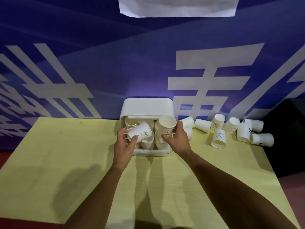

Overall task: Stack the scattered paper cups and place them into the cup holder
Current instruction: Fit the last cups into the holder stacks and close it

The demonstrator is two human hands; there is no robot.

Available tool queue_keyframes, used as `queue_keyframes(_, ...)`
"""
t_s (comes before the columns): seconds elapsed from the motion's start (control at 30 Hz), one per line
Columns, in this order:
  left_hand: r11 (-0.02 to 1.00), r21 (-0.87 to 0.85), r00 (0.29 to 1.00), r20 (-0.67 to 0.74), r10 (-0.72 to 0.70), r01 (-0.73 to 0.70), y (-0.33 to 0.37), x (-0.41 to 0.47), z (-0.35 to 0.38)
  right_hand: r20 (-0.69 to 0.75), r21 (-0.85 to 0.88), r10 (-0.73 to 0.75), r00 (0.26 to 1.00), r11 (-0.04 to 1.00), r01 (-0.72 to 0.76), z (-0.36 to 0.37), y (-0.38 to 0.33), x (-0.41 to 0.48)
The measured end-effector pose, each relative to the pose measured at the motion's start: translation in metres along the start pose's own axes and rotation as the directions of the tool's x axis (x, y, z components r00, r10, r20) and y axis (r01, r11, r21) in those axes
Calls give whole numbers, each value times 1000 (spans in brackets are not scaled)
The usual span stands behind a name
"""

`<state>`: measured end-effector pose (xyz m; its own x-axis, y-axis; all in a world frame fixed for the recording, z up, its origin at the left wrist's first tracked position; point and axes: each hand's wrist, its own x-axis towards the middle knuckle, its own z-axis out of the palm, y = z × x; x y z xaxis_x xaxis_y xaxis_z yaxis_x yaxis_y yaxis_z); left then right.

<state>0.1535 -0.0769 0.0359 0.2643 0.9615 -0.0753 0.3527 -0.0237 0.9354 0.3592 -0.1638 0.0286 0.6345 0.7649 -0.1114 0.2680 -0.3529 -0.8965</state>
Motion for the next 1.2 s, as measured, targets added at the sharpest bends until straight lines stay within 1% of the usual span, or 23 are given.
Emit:
queue_keyframes(0.07,1000,16,999,-22,-25,25,-4,1,-6,7,-27,-35,999,999,35,8,-3,-1)
queue_keyframes(0.17,999,34,999,-28,-41,42,-10,3,-11,-7,-138,-88,996,987,87,18,-3,-1)
queue_keyframes(0.27,997,49,998,-15,-57,58,-18,3,-14,-33,-234,-88,996,969,78,26,2,0)
queue_keyframes(0.4,993,94,997,-5,-73,73,-25,2,-16,-38,-305,-64,997,951,50,33,10,-1)
queue_keyframes(0.6,991,116,997,27,-75,72,-31,2,-15,-53,-340,-44,998,940,24,35,13,-4)
queue_keyframes(0.73,996,68,997,48,-55,52,-28,3,-11,-51,-362,-48,998,932,26,34,14,-5)
queue_keyframes(0.87,998,39,993,98,-58,55,-25,3,-5,-43,-388,-48,998,921,27,32,16,-6)
queue_keyframes(0.93,999,37,992,122,-37,32,-24,3,-1,-41,-389,-44,998,921,25,30,17,-6)
queue_keyframes(1.03,996,85,991,137,0,-12,-24,4,5,-41,-397,-34,999,918,15,29,18,-7)
queue_keyframes(1.2,986,153,992,115,50,-68,-21,9,17,-42,-378,-31,999,926,13,29,22,-8)
